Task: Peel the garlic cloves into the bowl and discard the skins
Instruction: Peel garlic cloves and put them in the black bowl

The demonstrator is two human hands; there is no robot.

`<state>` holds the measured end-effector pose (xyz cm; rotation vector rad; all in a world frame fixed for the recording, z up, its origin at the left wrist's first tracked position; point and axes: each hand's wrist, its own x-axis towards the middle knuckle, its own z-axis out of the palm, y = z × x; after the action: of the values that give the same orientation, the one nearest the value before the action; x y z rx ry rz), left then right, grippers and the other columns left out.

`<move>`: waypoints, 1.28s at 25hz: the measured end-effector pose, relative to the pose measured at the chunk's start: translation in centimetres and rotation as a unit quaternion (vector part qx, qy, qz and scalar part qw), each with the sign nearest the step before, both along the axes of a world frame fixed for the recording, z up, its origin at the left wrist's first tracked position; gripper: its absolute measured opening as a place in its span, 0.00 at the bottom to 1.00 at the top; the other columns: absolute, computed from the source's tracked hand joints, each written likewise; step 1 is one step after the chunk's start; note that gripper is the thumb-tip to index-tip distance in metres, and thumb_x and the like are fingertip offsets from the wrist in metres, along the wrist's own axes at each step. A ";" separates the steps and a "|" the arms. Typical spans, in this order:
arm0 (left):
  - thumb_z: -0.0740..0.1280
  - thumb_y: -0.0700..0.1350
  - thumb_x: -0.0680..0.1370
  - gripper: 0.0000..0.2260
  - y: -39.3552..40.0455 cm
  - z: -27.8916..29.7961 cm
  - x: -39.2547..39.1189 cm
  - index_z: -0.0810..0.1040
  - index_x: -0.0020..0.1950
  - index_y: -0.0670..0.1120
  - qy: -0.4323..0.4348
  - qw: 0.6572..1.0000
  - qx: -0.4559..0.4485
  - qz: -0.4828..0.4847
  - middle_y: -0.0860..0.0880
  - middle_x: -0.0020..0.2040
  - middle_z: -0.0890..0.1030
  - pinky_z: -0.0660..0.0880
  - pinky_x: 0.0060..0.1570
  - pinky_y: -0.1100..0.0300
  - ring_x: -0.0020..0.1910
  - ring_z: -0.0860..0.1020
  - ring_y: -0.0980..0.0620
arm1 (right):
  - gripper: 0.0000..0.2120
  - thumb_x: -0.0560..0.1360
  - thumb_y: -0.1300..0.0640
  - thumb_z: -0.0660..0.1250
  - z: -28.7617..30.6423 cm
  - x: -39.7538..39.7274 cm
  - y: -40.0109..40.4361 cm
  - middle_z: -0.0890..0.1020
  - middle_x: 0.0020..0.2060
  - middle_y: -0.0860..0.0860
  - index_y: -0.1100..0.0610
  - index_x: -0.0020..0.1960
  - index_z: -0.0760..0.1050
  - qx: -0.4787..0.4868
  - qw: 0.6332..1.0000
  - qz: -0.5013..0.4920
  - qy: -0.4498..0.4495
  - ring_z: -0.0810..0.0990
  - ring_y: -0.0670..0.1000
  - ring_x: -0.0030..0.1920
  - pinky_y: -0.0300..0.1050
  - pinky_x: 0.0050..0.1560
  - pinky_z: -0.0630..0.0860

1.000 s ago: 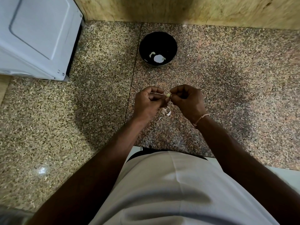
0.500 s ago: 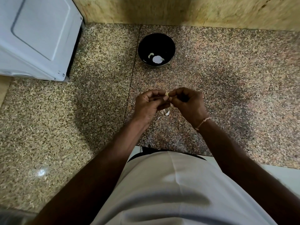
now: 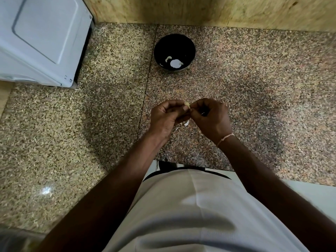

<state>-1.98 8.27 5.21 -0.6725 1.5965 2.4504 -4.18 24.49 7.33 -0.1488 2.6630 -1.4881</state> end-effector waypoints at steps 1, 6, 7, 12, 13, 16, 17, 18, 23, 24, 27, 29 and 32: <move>0.74 0.30 0.75 0.08 0.0 0.0 0.0 0.86 0.48 0.42 0.004 1.000 -0.003 0.000 0.43 0.45 0.88 0.86 0.47 0.51 0.47 0.87 0.45 | 0.03 0.74 0.57 0.74 0.1 0.0 0.0 0.86 0.38 0.46 0.53 0.47 0.85 0.007 1.000 0.000 0.003 0.85 0.45 0.38 0.51 0.40 0.84; 0.76 0.31 0.74 0.10 -0.1 -0.2 0.3 0.89 0.46 0.46 0.042 0.998 -0.040 -0.013 0.42 0.47 0.88 0.85 0.48 0.50 0.48 0.88 0.44 | 0.04 0.72 0.52 0.74 0.4 0.2 0.0 0.84 0.34 0.45 0.52 0.43 0.84 0.035 0.999 0.003 0.009 0.82 0.45 0.34 0.48 0.35 0.81; 0.76 0.31 0.74 0.10 -0.1 -0.3 0.3 0.89 0.46 0.47 0.050 0.997 -0.049 -0.017 0.42 0.48 0.88 0.85 0.49 0.50 0.48 0.88 0.44 | 0.04 0.72 0.52 0.74 0.4 0.2 -0.1 0.84 0.33 0.45 0.52 0.43 0.84 0.041 0.999 0.005 0.009 0.82 0.45 0.34 0.48 0.34 0.81; 0.77 0.32 0.74 0.11 -0.3 -0.3 0.4 0.89 0.48 0.48 0.088 0.992 -0.088 -0.034 0.41 0.47 0.88 0.85 0.49 0.49 0.48 0.88 0.43 | 0.05 0.73 0.52 0.73 0.4 0.2 -0.1 0.83 0.34 0.46 0.53 0.42 0.82 0.073 0.997 0.012 0.017 0.82 0.47 0.34 0.51 0.35 0.81; 0.76 0.32 0.75 0.11 -0.3 -0.3 0.4 0.89 0.48 0.48 0.094 0.991 -0.092 -0.037 0.41 0.47 0.88 0.85 0.48 0.50 0.48 0.88 0.43 | 0.05 0.73 0.52 0.73 0.4 0.2 -0.1 0.83 0.34 0.46 0.53 0.42 0.82 0.077 0.997 0.014 0.019 0.82 0.47 0.34 0.51 0.35 0.81; 0.76 0.31 0.75 0.10 -0.3 -0.3 0.4 0.88 0.49 0.46 0.094 0.990 -0.093 -0.039 0.41 0.47 0.88 0.85 0.48 0.50 0.48 0.88 0.43 | 0.05 0.74 0.52 0.72 0.3 0.2 -0.2 0.83 0.34 0.46 0.52 0.42 0.81 0.071 0.997 0.022 0.005 0.82 0.48 0.34 0.51 0.35 0.81; 0.75 0.31 0.75 0.10 -0.4 -0.4 0.3 0.87 0.50 0.44 0.089 0.991 -0.088 -0.038 0.41 0.47 0.88 0.85 0.48 0.50 0.48 0.88 0.43 | 0.05 0.75 0.52 0.71 0.2 0.2 -0.2 0.83 0.34 0.47 0.53 0.43 0.80 0.065 0.998 0.024 -0.004 0.82 0.49 0.34 0.50 0.34 0.80; 0.75 0.30 0.75 0.09 -0.5 -0.4 0.3 0.86 0.51 0.42 0.085 0.992 -0.081 -0.037 0.41 0.48 0.88 0.85 0.49 0.49 0.49 0.87 0.43 | 0.05 0.75 0.53 0.71 0.1 0.1 -0.3 0.83 0.34 0.48 0.53 0.43 0.80 0.058 0.998 0.023 -0.012 0.81 0.49 0.34 0.48 0.33 0.79; 0.75 0.31 0.75 0.08 -0.7 -0.3 0.3 0.85 0.53 0.39 0.084 0.993 -0.081 -0.028 0.39 0.49 0.87 0.85 0.50 0.48 0.48 0.87 0.42 | 0.03 0.76 0.56 0.71 0.0 0.2 -0.3 0.83 0.34 0.43 0.53 0.45 0.83 0.021 1.000 0.002 -0.012 0.79 0.39 0.33 0.33 0.32 0.70; 0.76 0.31 0.75 0.08 -0.7 -0.2 0.3 0.85 0.53 0.39 0.087 0.992 -0.085 -0.028 0.39 0.48 0.87 0.86 0.50 0.48 0.48 0.87 0.41 | 0.03 0.75 0.55 0.72 0.1 0.3 -0.2 0.83 0.34 0.43 0.53 0.45 0.84 0.018 1.000 0.001 -0.008 0.80 0.39 0.33 0.31 0.32 0.70; 0.76 0.31 0.75 0.08 -0.8 0.0 0.3 0.86 0.52 0.39 0.099 0.989 -0.104 -0.034 0.39 0.48 0.88 0.86 0.50 0.45 0.49 0.87 0.40 | 0.04 0.74 0.53 0.74 0.3 0.3 -0.2 0.83 0.33 0.43 0.53 0.44 0.84 0.013 1.000 0.003 0.007 0.80 0.40 0.32 0.29 0.31 0.69; 0.77 0.32 0.74 0.08 -0.8 0.2 0.4 0.86 0.52 0.40 0.107 0.986 -0.118 -0.040 0.39 0.48 0.88 0.86 0.49 0.43 0.49 0.87 0.39 | 0.04 0.74 0.53 0.75 0.4 0.3 -0.2 0.83 0.33 0.43 0.53 0.43 0.84 0.017 1.000 0.005 0.015 0.80 0.40 0.31 0.29 0.31 0.70; 0.77 0.33 0.74 0.08 -1.0 0.3 0.5 0.86 0.51 0.42 0.110 0.983 -0.136 -0.049 0.40 0.47 0.88 0.85 0.49 0.42 0.48 0.87 0.38 | 0.05 0.74 0.53 0.74 0.5 0.3 -0.1 0.83 0.32 0.43 0.53 0.42 0.83 0.030 0.999 0.017 0.022 0.80 0.41 0.31 0.33 0.31 0.72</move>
<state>-1.49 7.29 5.49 -0.3525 2.0198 2.3269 -3.91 24.37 7.85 -0.2239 2.7203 -1.4098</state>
